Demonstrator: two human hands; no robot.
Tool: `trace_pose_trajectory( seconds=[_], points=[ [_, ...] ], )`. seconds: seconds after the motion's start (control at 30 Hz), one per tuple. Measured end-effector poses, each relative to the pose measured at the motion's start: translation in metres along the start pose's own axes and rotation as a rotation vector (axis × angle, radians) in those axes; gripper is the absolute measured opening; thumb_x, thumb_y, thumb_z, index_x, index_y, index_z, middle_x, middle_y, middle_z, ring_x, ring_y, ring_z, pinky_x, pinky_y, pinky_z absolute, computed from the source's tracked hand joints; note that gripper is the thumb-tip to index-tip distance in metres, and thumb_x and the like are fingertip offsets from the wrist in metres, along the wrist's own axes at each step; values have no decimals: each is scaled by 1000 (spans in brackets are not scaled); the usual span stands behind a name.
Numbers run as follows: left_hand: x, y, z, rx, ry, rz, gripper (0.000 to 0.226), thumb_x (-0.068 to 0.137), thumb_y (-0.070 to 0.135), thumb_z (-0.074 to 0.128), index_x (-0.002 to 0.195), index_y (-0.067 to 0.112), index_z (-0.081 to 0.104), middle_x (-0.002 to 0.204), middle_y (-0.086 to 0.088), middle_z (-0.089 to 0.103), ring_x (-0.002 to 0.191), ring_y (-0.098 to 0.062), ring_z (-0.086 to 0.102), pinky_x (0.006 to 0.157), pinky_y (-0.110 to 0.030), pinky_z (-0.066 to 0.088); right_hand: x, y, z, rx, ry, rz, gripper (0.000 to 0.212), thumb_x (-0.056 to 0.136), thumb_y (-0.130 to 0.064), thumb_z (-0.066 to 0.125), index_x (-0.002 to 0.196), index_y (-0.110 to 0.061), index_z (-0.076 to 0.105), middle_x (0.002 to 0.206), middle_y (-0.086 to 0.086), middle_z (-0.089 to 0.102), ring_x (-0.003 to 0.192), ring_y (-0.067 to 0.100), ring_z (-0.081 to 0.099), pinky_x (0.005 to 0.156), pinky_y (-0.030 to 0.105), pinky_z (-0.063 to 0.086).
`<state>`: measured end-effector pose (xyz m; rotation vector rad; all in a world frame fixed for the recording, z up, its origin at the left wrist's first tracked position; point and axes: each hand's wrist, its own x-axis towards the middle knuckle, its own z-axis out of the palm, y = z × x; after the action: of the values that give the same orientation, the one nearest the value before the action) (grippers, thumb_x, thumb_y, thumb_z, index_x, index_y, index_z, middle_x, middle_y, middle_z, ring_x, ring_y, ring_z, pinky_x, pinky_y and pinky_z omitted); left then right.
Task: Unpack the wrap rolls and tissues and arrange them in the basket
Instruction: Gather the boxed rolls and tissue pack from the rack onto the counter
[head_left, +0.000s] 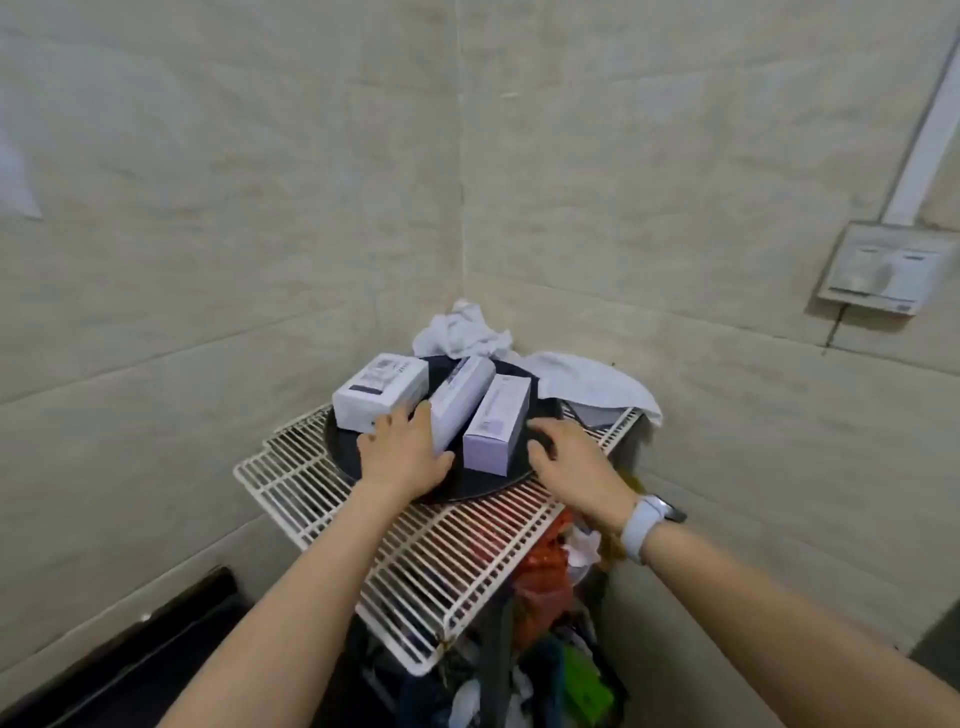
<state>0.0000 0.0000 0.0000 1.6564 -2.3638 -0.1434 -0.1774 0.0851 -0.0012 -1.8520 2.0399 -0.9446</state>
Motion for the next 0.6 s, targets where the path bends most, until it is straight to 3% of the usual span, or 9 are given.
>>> trace_pose_trajectory(
  seconds=[0.1,0.17,0.3,0.47,0.6],
  points=[
    [17,-6,13,42,-120,-112,84,77,50,62,140,23,15,145,-14,25,130,-38,29,101,-55,32,43,1,21,-150,-134,-70,47,93,-35,38,139,-32,28,149,13,21,132,36,23,106,46,31],
    [23,-12,21,6,-188,-153,86,76,50,62,141,25,11,146,-13,26,125,-37,38,95,-50,40,64,2,36,-280,-241,-137,45,93,-38,36,138,-38,28,154,10,11,136,35,12,105,51,32],
    [25,-14,28,-34,-161,-140,75,79,39,58,140,29,15,137,-11,43,109,-34,54,82,-43,50,79,14,51,-338,-185,-194,44,87,-45,43,128,-29,41,150,11,20,134,36,11,95,47,41],
    [18,-6,29,-72,-64,-192,74,76,33,58,140,34,22,124,-8,53,106,-31,55,80,-41,48,77,32,50,-351,-56,-261,48,80,-41,55,123,-26,39,144,11,26,127,35,20,77,41,50],
    [9,0,25,-193,30,-220,75,74,31,60,140,37,26,127,-7,54,110,-29,54,83,-39,49,84,41,33,-199,47,-217,40,81,-35,53,118,-25,46,139,9,34,122,30,27,85,40,44]
  ],
)
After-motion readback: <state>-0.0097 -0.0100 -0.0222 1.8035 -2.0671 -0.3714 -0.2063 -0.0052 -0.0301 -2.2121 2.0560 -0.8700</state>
